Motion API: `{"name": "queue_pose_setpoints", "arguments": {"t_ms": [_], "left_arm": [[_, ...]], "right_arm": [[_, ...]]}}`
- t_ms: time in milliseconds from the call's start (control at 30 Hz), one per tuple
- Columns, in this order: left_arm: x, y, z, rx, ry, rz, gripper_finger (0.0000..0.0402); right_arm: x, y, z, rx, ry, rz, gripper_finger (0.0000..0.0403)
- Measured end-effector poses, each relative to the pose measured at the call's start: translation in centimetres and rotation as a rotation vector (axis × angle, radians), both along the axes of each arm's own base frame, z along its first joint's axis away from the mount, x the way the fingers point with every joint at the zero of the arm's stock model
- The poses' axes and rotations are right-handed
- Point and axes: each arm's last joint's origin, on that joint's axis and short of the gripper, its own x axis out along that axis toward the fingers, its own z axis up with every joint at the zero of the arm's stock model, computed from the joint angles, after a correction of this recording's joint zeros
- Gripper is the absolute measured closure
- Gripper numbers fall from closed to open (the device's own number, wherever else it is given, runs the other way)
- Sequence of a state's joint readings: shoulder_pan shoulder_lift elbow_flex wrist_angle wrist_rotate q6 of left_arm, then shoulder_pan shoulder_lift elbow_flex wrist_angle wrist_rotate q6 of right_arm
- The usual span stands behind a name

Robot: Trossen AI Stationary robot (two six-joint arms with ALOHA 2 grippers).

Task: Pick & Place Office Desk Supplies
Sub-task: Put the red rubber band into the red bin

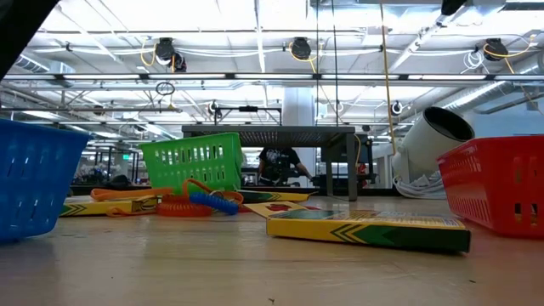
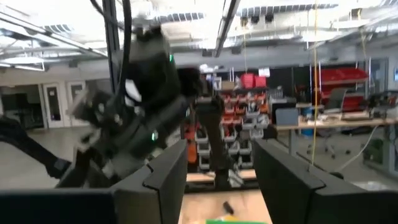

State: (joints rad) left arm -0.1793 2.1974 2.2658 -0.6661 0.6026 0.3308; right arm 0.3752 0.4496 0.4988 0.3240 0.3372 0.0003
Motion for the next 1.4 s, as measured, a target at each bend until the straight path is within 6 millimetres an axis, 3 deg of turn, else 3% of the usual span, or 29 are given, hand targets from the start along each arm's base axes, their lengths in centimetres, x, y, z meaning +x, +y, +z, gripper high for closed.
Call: {"name": "queue_pose_setpoints", "arguments": {"t_ms": [133,333,433,667,800,967,1067,1233,1400], "left_arm": [[-1.4,0.4,1.4,-0.015,0.026,-0.049,0.0176],[-5.8,-0.1,7.4,0.033,-0.127,-0.044,0.0176],[-7.1,0.3,8.3,0.069,-0.183,0.036,0.0176],[-10.6,2.9,7.1,0.036,-0.282,0.312,0.0176],[-14.6,4.2,6.4,-0.015,-0.376,0.432,0.0176],[-20.1,5.6,4.4,0.026,-0.358,0.705,0.0176],[-22.6,6.1,2.9,-0.005,-0.322,0.754,0.0176],[-25.9,6.8,-0.3,-0.031,-0.264,0.806,0.0176],[-28.7,7.6,-3.1,-0.023,-0.298,0.91,0.0176]], "right_arm": [[0.7,0.3,-0.2,-0.003,0.015,-0.003,0.0232],[1.3,0.5,-0.1,-0.021,-0.003,-0.011,0.0232],[1.6,0.6,-0.1,-0.031,-0.008,-0.014,0.0232],[2.0,0.8,-0.1,-0.039,-0.011,-0.016,0.0232],[2.1,0.8,-0.2,-0.035,-0.007,-0.014,0.0232],[2.2,0.9,-0.2,-0.034,-0.005,-0.015,0.0232],[2.5,0.9,-0.3,-0.032,-0.004,-0.023,0.0232],[3.8,1.2,-0.6,-0.013,0.0,-0.096,0.0232],[6.8,1.7,-0.1,-0.021,0.107,-0.119,0.0232]]}}
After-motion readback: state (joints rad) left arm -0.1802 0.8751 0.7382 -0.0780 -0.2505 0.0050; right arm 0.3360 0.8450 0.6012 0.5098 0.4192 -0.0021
